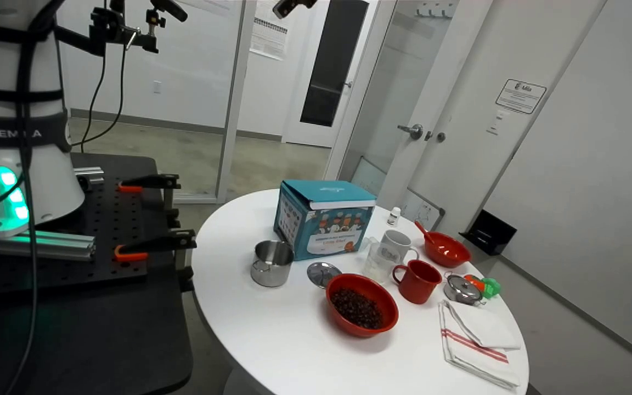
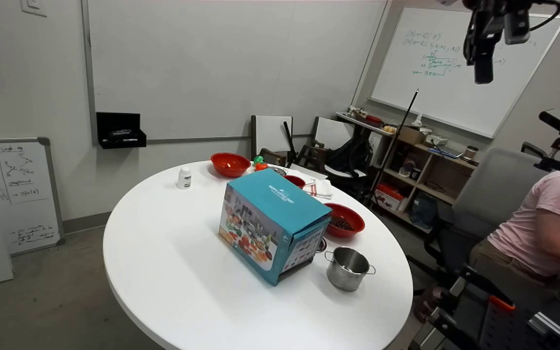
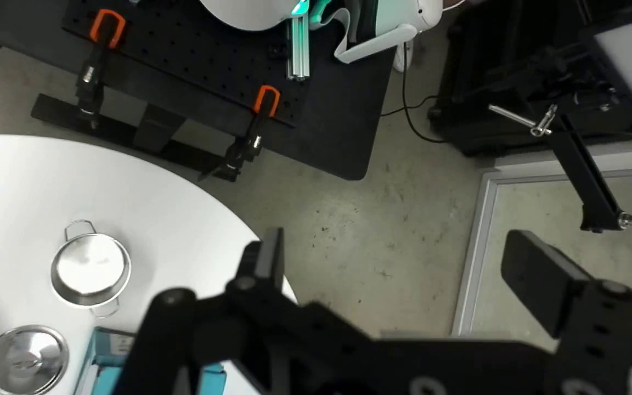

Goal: Open the box

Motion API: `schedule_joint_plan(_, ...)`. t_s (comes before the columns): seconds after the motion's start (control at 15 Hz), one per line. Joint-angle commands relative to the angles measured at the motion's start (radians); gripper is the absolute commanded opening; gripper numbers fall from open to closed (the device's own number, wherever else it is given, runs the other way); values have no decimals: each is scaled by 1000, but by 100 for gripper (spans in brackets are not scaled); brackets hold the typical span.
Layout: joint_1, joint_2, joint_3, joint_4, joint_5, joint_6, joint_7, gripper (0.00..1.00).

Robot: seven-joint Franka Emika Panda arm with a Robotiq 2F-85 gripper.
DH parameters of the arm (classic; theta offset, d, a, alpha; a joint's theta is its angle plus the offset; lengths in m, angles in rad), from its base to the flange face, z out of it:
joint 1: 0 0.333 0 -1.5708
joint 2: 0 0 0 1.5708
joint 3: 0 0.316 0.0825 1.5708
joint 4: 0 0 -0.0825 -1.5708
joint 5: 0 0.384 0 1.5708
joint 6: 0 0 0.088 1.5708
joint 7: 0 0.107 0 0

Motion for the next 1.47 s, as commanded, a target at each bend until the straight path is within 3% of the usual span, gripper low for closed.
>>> schedule_joint_plan(0.0, -47, 219, -16, 142, 85, -63, 17, 100)
schedule_joint_plan(0.13, -85, 298, -13, 181, 126, -44, 83, 100)
schedule_joint_plan(0.2, -81, 206, 14, 98, 79, -12, 34, 100)
schedule_joint_plan(0.67, -98, 238, 28, 94, 66, -39, 9, 100)
schedule_joint_plan(1.07, -135, 330, 15, 115, 90, 178, -3, 100)
schedule_joint_plan(1.4, -167, 461, 21, 164, 65, 383, 67, 100)
